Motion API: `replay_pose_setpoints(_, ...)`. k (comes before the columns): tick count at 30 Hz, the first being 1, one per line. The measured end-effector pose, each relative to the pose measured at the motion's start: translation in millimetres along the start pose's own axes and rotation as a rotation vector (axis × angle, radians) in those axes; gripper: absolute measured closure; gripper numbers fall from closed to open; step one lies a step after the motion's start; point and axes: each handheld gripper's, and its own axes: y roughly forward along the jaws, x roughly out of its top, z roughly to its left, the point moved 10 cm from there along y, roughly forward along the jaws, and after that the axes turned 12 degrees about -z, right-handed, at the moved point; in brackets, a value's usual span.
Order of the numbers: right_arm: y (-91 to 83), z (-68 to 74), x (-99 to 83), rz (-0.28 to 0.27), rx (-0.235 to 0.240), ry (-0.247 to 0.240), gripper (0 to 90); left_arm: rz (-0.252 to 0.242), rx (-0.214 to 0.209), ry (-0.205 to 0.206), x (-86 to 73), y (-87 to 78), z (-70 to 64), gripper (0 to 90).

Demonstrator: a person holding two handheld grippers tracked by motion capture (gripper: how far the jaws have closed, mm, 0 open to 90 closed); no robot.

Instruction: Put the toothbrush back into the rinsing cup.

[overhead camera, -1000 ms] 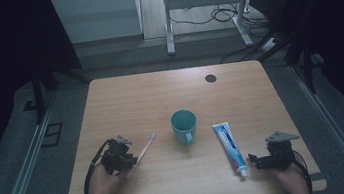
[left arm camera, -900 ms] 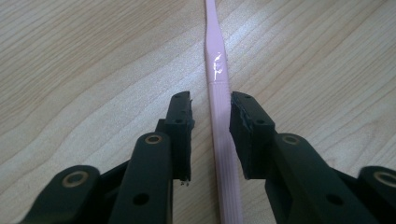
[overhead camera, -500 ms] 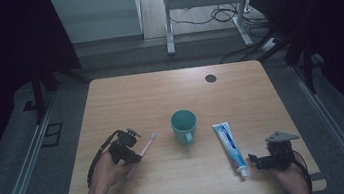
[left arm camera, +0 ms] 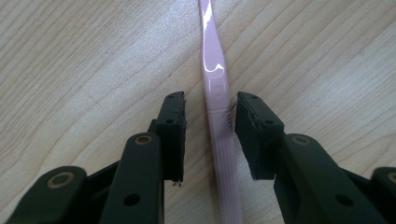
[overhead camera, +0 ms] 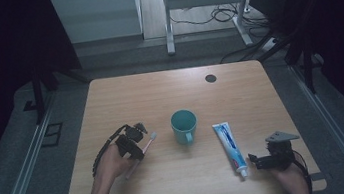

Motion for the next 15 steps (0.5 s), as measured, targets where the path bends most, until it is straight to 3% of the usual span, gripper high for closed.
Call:
replay_pose_setpoints(9, 0.0, 0.0, 0.0, 0.000, 0.000, 0.000, 0.0, 0.073, 0.013, -0.003, 3.4, 5.3, 0.3, 67.4)
replay_pose_setpoints(15, 0.1, 0.1, 0.1, 0.001, 0.000, 0.000, 0.0, 0.110, 0.018, -0.009, 5.2, 5.9, -0.7, 75.9)
